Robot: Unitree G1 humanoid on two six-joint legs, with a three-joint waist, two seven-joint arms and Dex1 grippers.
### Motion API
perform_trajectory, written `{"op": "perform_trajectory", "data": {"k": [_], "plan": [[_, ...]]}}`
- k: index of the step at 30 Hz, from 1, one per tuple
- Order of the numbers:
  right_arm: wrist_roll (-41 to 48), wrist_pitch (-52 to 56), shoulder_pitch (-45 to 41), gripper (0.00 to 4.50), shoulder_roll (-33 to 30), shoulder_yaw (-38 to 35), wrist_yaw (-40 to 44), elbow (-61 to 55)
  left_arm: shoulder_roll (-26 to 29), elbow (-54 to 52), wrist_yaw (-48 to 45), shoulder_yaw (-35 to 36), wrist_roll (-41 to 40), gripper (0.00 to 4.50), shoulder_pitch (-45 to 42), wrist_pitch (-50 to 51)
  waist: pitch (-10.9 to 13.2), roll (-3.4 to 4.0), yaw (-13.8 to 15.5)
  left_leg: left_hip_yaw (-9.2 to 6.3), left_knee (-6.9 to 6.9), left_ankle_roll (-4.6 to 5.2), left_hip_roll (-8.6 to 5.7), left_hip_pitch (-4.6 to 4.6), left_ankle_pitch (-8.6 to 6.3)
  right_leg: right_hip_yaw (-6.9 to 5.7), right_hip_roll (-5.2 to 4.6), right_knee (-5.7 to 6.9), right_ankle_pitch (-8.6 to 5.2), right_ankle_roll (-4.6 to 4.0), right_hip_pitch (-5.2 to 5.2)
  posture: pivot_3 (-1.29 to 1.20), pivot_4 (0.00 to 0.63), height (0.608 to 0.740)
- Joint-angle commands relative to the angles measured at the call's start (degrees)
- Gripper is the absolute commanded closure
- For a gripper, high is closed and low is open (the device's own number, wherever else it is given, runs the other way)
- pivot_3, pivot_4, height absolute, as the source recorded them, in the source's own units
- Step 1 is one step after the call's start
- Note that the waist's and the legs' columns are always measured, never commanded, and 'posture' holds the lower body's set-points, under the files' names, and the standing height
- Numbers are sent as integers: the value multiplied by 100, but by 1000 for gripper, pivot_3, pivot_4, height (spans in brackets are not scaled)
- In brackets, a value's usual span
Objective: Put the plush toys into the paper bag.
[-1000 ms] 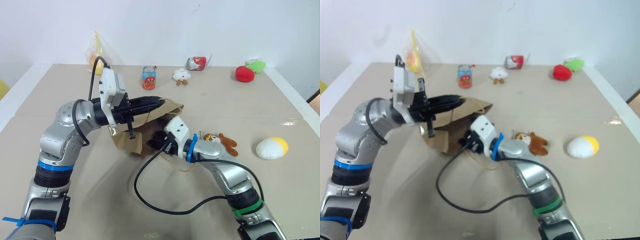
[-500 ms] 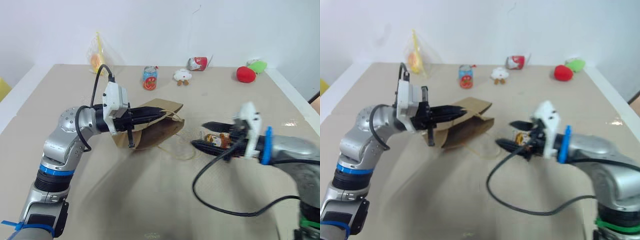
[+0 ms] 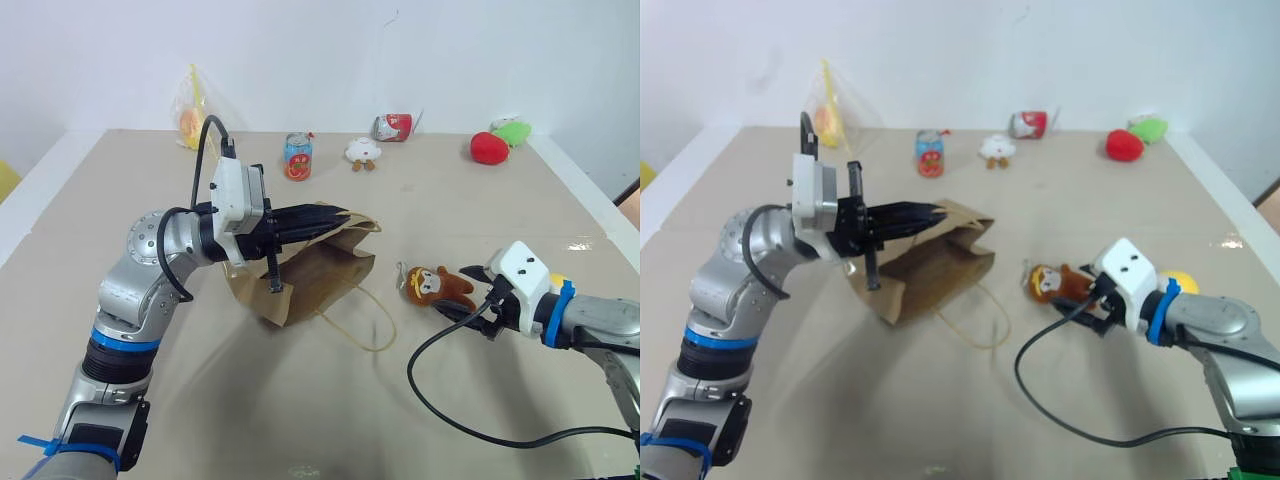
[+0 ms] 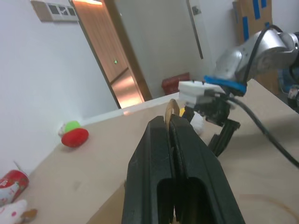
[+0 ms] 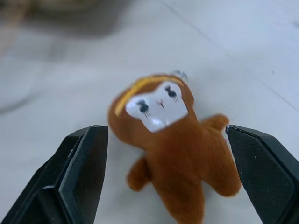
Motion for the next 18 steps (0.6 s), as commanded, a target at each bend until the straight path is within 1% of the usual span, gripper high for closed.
{"op": "perform_trajectory", "data": {"k": [1, 6, 7, 8, 9, 11, 13, 14, 15, 17, 18], "plan": [[-550, -577, -243, 137, 67, 360, -228, 453, -28, -174, 168, 206, -41, 4500, -119, -138, 0, 1, 2, 0, 0, 0, -1, -1, 0, 0, -1, 1, 0, 0, -1, 0, 150, 740], [-966, -865, -604, 137, 300, 929, -324, 877, -4, -181, 237, 234, -75, 4500, -93, -91, 0, 1, -1, -1, 0, 0, 1, 0, 0, 1, 2, 1, 0, 0, -1, 0, 150, 740], [-1043, -855, -638, 366, 338, 1002, -372, 932, 1, -184, 246, 237, -71, 4500, -87, -80, 0, 1, 0, -1, 0, 0, 2, 0, 0, 1, 3, 1, 0, 0, -1, 0, 150, 740], [-1089, -888, -656, 773, 366, 1033, -387, 969, 6, -185, 254, 238, -69, 4500, -84, -73, 0, 1, 0, -1, 0, 0, 2, 1, 0, 0, 3, 1, 0, 0, 0, 0, 150, 740], [-1092, -899, -665, 1049, 386, 1034, -382, 983, 15, -184, 261, 240, -70, 4500, -78, -59, 0, 1, 3, -1, 0, 0, 2, 2, 0, 0, 4, 1, 0, 0, 0, 0, 150, 740], [-1072, -916, -681, 1823, 445, 1001, -398, 992, 33, -165, 270, 251, -75, 4500, -68, -47, 0, 1, 1, -1, 0, -1, 2, 2, 0, 0, 3, 1, 0, 0, 0, 0, 150, 740], [-1042, -917, -678, 2730, 492, 941, -409, 971, 40, -142, 291, 254, -66, 4500, -61, -58, 0, 1, 2, 1, 0, -1, 1, 3, 0, 1, 1, 1, 1, 1, 2, 0, 150, 740], [-1030, -921, -671, 3106, 499, 900, -418, 941, 38, -128, 294, 250, -58, 4500, -62, -69, 0, 1, 1, 2, 1, -1, 1, 2, 1, 2, 0, 1, 1, 2, 2, 0, 150, 740], [-997, -921, -658, 3287, 481, 839, -390, 879, 32, -110, 298, 243, -42, 4500, -65, -90, 0, 1, 1, 4, 1, -1, 1, 4, 0, 4, 1, 1, 2, 2, 2, 0, 150, 740], [-785, -903, -637, 3864, 395, 556, -264, 669, 19, -77, 294, 219, -14, 4500, -58, -116, 0, 1, 1, 4, 1, -1, 1, 4, 1, 4, 1, 1, 2, 3, 2, 0, 150, 740], [-514, -797, -685, 3864, 368, 314, -144, 528, 19, -63, 283, 208, -10, 4500, -51, -117, 0, 1, 2, 3, 1, -1, 1, 4, 1, 4, 1, 1, 2, 3, 2, 0, 150, 740]]}}
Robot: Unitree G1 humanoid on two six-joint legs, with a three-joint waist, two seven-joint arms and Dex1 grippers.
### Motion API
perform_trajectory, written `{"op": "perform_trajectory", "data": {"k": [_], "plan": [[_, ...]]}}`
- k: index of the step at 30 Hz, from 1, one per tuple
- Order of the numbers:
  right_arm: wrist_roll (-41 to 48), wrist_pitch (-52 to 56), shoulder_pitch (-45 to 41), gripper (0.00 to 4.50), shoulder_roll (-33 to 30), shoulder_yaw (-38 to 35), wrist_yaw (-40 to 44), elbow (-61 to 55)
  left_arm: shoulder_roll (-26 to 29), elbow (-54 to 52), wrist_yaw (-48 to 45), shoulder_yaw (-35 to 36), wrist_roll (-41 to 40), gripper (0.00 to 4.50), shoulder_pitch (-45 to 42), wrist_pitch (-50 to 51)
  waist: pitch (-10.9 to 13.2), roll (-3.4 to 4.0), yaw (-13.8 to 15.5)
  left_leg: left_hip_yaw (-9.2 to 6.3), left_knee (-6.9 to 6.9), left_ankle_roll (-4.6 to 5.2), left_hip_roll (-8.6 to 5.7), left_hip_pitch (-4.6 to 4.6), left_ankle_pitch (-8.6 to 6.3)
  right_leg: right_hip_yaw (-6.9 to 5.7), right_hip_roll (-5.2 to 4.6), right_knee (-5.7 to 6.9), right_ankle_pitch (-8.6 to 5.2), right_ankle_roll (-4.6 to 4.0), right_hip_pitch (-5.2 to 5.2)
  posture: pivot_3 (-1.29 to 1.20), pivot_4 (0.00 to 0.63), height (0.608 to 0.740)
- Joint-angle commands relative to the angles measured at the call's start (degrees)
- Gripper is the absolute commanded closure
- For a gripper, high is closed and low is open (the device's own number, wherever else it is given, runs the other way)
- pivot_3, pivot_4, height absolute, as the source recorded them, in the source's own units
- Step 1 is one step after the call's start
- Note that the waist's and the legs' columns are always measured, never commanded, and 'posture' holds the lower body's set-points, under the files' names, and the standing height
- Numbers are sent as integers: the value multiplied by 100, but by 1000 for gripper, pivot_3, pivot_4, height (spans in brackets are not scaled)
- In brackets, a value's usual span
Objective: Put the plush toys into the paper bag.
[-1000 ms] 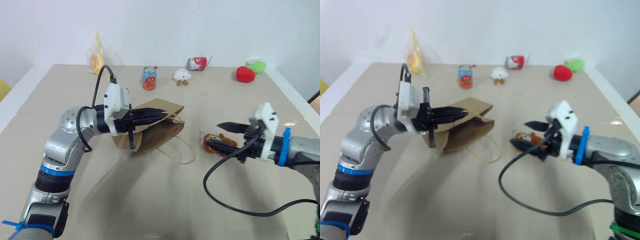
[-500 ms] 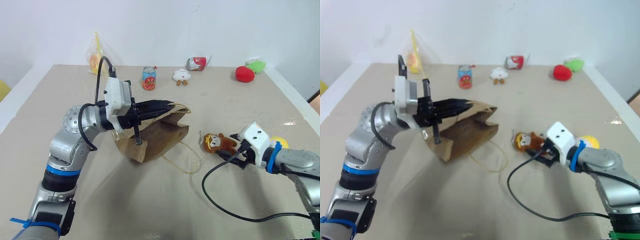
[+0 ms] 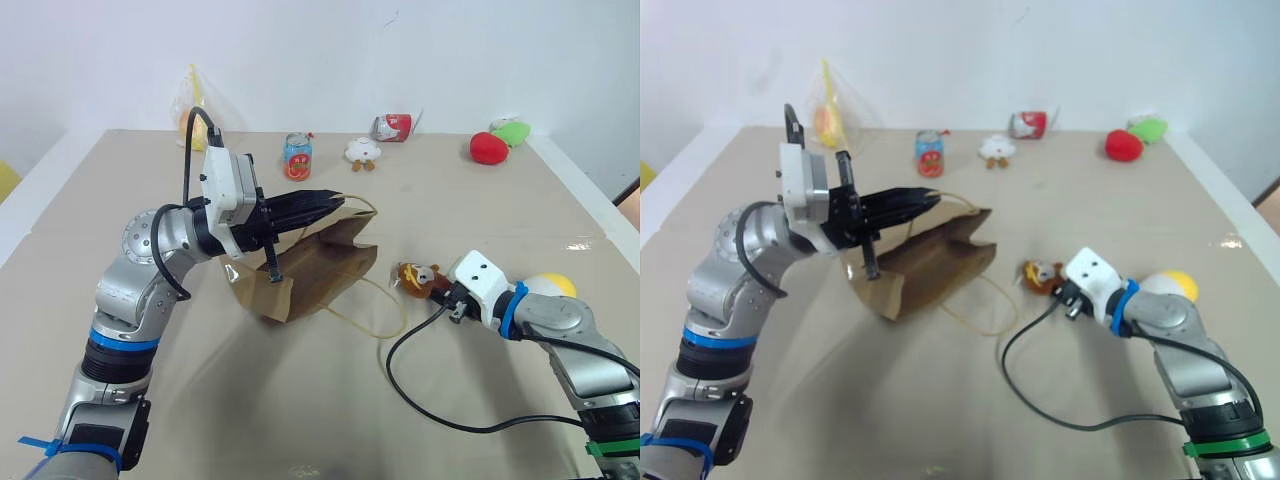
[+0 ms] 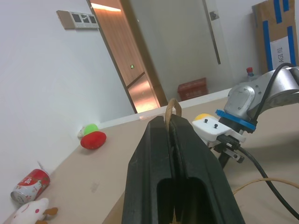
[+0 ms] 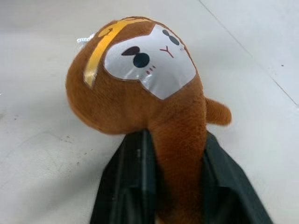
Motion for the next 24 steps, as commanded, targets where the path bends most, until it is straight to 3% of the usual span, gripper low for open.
{"op": "perform_trajectory", "data": {"k": [1, 6, 11, 15, 24], "plan": [[794, 221, -123, 3864, -128, -889, 356, -601, 19, -49, 20, 86, 3, 4500, -44, -85, 0, 0, 2, 0, 0, 0, 0, 0, 0, 0, 0, 0, 0, 0, 0, 0, 150, 740], [2698, 1659, -907, 3864, -441, -1816, 893, -1363, 12, 71, -17, 59, 61, 4500, -55, -141, 7, 12, 0, -1, 0, 0, 1, -2, 0, 1, 2, 0, 0, 0, -1, 0, 150, 740], [3913, 2810, -1469, 3864, -506, -1523, 783, -2196, -59, 187, -10, -3, 167, 4500, -93, -259, 4, 2, 6, -18, -1, 0, 8, 1, 0, -12, 11, -2, -2, -4, 6, 0, 150, 740], [4046, 3065, -1556, 3864, -186, -858, 501, -2562, -155, 245, 64, -24, 277, 4500, -117, -381, 5, 3, 0, -14, -1, 0, 6, 0, 0, -12, 4, -3, -2, -5, 5, 0, 150, 740], [3083, 2541, -2051, 3864, 463, 533, 210, -2083, -303, 172, 246, 10, 362, 4500, -141, -425, 4, 3, 0, -5, 2, 1, 1, -7, 0, -3, 0, -3, 2, 3, -2, 0, 150, 740]]}}
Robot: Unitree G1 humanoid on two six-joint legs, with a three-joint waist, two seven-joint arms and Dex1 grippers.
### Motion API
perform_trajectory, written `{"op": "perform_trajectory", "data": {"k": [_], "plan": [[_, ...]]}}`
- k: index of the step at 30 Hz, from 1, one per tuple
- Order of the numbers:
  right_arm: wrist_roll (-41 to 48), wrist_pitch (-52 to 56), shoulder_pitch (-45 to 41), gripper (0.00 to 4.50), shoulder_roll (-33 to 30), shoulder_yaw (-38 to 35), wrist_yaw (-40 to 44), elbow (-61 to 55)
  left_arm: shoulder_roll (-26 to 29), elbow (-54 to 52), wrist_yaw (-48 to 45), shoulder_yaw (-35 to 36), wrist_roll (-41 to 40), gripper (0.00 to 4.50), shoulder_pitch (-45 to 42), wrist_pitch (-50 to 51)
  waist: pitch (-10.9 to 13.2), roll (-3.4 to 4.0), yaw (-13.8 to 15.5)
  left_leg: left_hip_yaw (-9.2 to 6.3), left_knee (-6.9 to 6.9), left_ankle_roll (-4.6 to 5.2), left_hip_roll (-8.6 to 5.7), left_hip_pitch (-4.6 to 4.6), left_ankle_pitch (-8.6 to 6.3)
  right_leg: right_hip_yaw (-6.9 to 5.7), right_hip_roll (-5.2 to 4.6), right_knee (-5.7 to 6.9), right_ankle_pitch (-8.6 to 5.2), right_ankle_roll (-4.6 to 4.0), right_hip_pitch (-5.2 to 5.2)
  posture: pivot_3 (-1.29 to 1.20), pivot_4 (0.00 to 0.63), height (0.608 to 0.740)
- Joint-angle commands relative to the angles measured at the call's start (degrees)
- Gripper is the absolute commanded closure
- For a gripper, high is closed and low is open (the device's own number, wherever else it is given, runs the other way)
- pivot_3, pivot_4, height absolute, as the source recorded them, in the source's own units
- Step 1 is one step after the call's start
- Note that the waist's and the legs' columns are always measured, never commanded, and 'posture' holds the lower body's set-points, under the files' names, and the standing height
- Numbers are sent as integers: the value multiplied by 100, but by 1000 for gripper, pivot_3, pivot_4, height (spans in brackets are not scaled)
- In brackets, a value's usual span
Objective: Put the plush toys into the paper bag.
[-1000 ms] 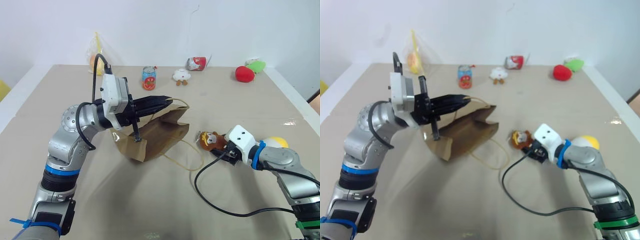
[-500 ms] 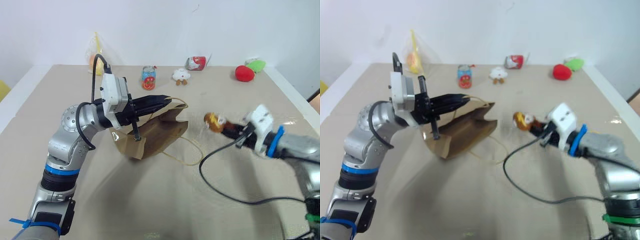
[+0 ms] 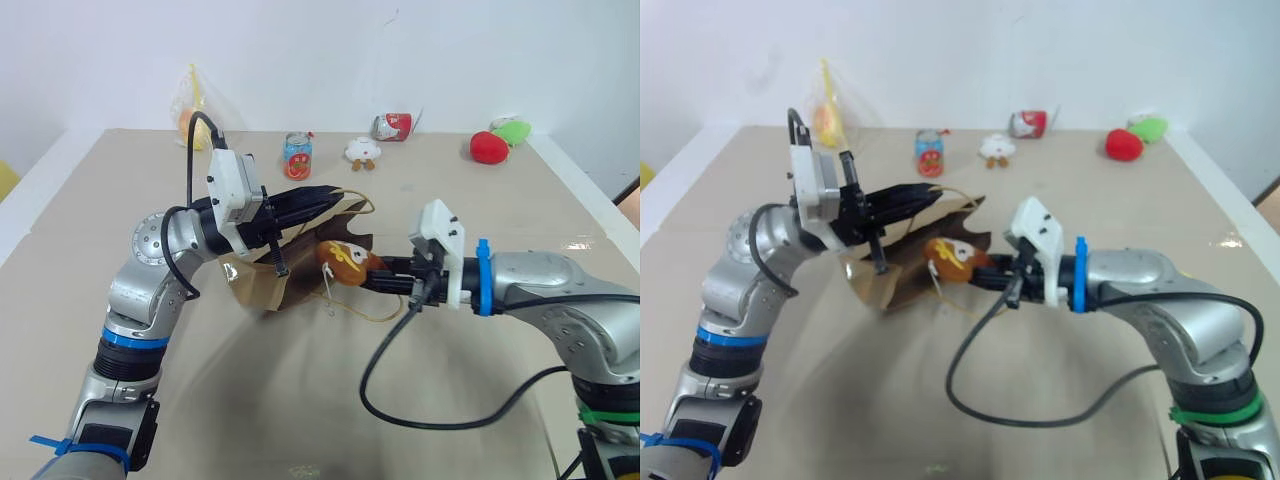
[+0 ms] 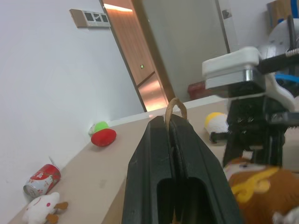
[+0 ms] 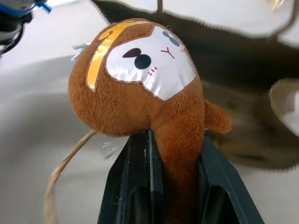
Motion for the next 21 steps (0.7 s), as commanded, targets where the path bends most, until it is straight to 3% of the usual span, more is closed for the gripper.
{"op": "perform_trajectory", "data": {"k": [1, 12, 21], "plan": [[-435, -345, -201, 3864, 196, 435, -57, 165, -40, -123, 123, 63, 11, 4500, -154, -115, 0, 0, 6, -2, 0, 0, 2, 0, 0, -2, 2, 0, 0, -1, 0, 0, 150, 740], [-2023, -1225, -996, 3864, 1399, 1952, -238, 1664, -179, -196, 242, -12, 18, 4500, -258, -106, 0, 0, -6, 4, 0, 1, 3, -4, 0, 2, 0, 1, 1, -1, -4, 0, 150, 740], [-2766, -1733, -1254, 3864, 2140, 1919, -661, 2391, -132, -232, 297, 36, 78, 4500, -79, -100, 0, 0, -3, 7, 0, 1, 1, -7, 0, 3, -4, 1, 1, -2, -7, 0, 150, 740]]}}
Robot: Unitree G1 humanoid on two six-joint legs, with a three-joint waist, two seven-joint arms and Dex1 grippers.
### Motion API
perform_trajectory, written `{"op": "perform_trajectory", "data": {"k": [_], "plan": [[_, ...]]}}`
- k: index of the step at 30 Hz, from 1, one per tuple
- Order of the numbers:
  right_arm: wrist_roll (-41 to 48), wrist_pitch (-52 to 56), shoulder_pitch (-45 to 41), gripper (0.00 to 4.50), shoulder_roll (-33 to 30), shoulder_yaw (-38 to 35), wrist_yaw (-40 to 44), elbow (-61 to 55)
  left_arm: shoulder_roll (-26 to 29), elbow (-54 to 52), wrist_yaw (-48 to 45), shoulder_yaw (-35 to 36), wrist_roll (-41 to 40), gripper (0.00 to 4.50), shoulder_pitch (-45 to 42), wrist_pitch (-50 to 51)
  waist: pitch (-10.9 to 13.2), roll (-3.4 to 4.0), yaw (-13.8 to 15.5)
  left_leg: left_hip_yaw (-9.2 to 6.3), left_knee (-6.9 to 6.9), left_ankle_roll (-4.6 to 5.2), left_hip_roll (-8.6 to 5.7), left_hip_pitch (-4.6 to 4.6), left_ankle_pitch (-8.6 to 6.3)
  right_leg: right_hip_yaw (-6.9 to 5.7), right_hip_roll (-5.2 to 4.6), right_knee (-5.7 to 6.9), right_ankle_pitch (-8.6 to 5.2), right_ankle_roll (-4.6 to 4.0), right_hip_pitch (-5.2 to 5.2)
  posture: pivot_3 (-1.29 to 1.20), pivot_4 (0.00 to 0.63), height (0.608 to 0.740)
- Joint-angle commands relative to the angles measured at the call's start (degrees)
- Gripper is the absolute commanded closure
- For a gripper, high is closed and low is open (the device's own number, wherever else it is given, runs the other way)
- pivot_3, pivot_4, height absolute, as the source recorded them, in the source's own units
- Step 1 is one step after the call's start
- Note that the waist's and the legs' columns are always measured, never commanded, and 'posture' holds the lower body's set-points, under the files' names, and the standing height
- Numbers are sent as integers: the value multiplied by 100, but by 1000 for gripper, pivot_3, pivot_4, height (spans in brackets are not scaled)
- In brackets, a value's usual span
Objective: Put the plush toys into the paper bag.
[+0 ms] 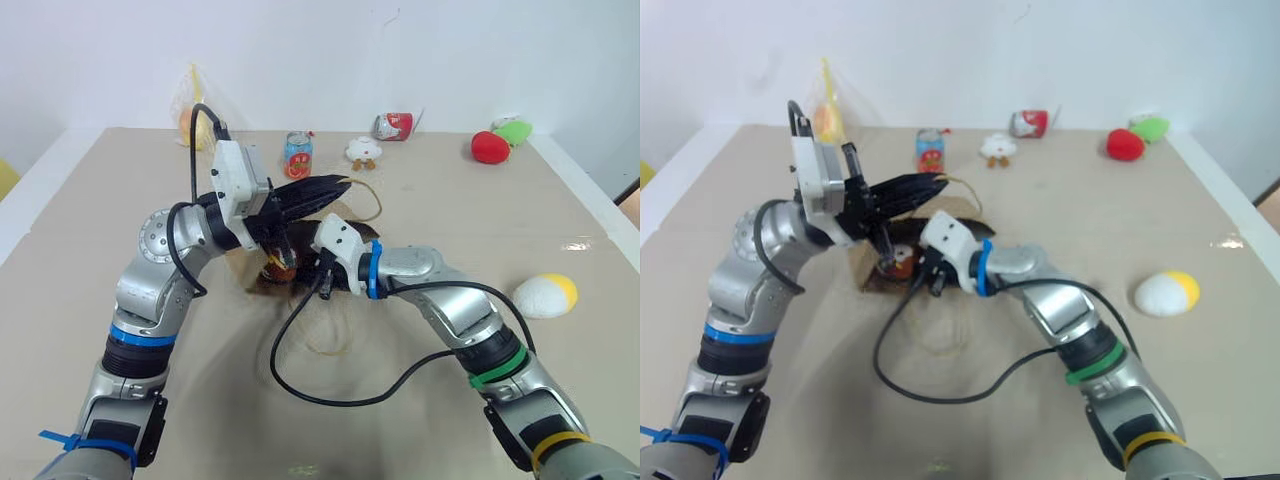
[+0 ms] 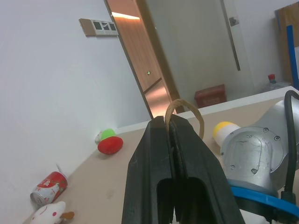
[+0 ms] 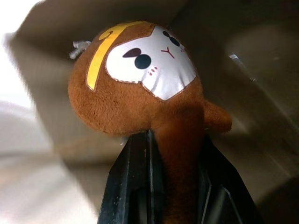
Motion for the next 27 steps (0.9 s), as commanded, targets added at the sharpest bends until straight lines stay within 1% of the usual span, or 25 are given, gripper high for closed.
{"op": "perform_trajectory", "data": {"k": [1, 6, 9, 12, 14, 15, 16, 18, 20, 21, 22, 24, 27], "plan": [[-296, -393, -230, 3864, 277, -169, -228, 255, 31, -170, 76, 59, 68, 4500, 28, -160, 0, 0, 0, -1, 0, 0, 0, 0, 0, -1, 0, 0, 0, -1, 0, 0, 150, 740], [-787, -1016, -422, 3864, 717, -88, -498, 963, -34, 138, 272, 128, 449, 4500, 79, -636, 0, 0, -3, -2, 0, 0, 3, 1, 0, -1, 4, 2, 2, -4, -1, 0, 150, 740], [-1068, -1310, -437, 3864, 811, -41, -535, 1235, -12, 262, 345, 141, 566, 4500, 126, -764, 0, 0, 2, -1, 0, 0, 3, 0, 0, -1, 2, 2, 2, -5, -1, 0, 150, 740], [-1134, -1381, -381, 3864, 851, -114, -439, 1304, 23, 356, 331, 126, 641, 4500, 157, -871, 0, 0, 2, 1, 0, 1, 1, -4, -1, 0, -1, 1, 2, -4, -3, 0, 150, 740], [-1056, -1307, -310, 3066, 813, -205, -292, 1167, 41, 386, 304, 89, 684, 4500, 179, -898, 0, 0, 2, 2, 0, 2, 1, -5, -1, 0, -2, 0, 2, -4, -4, 0, 150, 740], [-1016, -1260, -275, 2919, 763, -241, -213, 1060, 55, 393, 281, 60, 712, 4500, 199, -908, 0, 0, 3, 2, 0, 2, 1, -5, -1, 0, -1, 0, 2, -4, -4, 0, 150, 740], [-981, -1233, -236, 2579, 674, -280, -109, 897, 64, 391, 252, 34, 733, 4500, 232, -927, 0, 1, 5, 1, 0, 2, 1, -5, -1, 0, -1, 0, 2, -4, -4, 0, 150, 740], [-864, -1112, -156, 1641, 460, -406, 104, 481, 69, 367, 220, 2, 736, 4500, 280, -919, 0, 1, 5, 0, 0, 2, 2, -5, -1, -1, -1, 1, 2, -4, -4, 0, 150, 740], [-632, -908, -73, 992, 241, -610, 338, 30, 72, 347, 201, -12, 739, 4500, 306, -920, 0, 1, 7, 0, 0, 2, 1, -6, -1, -2, -1, 1, 2, -4, -4, 0, 150, 740], [-433, -716, -33, 440, 109, -777, 466, -222, 73, 346, 198, -13, 736, 4500, 309, -917, 0, 1, 8, 0, 0, 2, 1, -5, -1, -2, -2, 1, 2, -4, -3, 0, 150, 740], [-181, -490, 35, 131, -117, -1007, 651, -542, 77, 358, 192, -11, 733, 4500, 304, -921, 0, 1, 8, 0, 0, 2, 1, -6, -1, -2, -2, 1, 2, -4, -4, 0, 150, 740], [310, -57, 193, 131, -576, -1467, 982, -1100, 86, 375, 183, -12, 726, 4500, 288, -915, 2, 4, 18, -1, 0, 2, 1, -5, -1, -3, -2, 1, 2, -4, -3, 0, 150, 740], [776, 360, 404, 131, -1170, -1908, 1253, -1550, 104, 379, 162, -20, 695, 4500, 264, -904, 2, 4, 28, -5, 0, 2, 0, -6, -2, -9, -3, -3, 1, -4, -1, 0, 150, 740]]}}
